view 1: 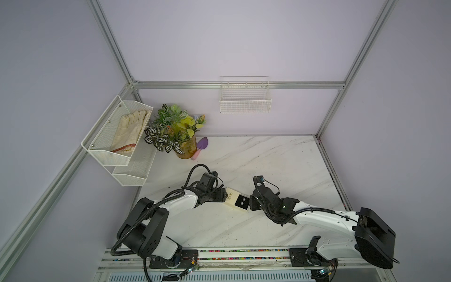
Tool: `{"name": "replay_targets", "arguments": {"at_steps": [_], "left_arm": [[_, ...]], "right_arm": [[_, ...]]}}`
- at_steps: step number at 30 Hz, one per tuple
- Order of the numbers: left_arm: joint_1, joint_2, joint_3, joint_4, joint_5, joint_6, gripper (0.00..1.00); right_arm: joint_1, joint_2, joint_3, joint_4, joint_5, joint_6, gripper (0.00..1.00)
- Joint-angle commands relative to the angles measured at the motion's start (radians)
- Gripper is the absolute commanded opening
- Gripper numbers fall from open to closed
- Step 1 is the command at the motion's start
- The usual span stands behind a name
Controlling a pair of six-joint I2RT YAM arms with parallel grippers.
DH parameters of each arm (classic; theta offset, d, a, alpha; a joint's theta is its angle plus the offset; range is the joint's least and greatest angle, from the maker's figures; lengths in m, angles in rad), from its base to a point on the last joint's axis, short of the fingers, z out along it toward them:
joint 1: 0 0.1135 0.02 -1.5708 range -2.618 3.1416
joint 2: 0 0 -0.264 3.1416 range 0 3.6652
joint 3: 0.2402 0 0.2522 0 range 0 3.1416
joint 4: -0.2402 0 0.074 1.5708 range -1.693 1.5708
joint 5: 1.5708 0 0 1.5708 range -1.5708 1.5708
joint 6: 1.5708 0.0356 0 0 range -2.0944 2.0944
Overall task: Place the earrings into the drawer-style jewelry box
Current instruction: Close the drawer of the jewelry box.
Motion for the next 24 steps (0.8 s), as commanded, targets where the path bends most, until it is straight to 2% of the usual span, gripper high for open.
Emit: {"name": "replay_targets", "arguments": {"at_steps": [1,5,9,14,24], "left_arm": [[-0.003,-0.032,0.034,-0.003,0.017,0.005,0.69],[-0.003,-0.072,0.041,-0.004,0.024,-0.007,0.69],[-0.002,-0.133,0.045,-0.004,0.026,-0.017,0.7],[0.012,-0.122,0.049,-0.003,0.057,-0.025,0.69],[0.013,-0.032,0.046,0.017,0.137,-0.035,0.68]], "right_arm": [[-0.003,0.005,0.04,-0.144,0.024,0.218,0.07],[-0.042,0.005,0.041,-0.151,-0.088,0.273,0.06],[-0.128,0.018,0.038,-0.138,-0.281,0.273,0.06],[-0.231,-0.007,-0.023,-0.076,-0.421,0.282,0.08],[-0.269,-0.014,-0.034,-0.074,-0.433,0.271,0.11]]}}
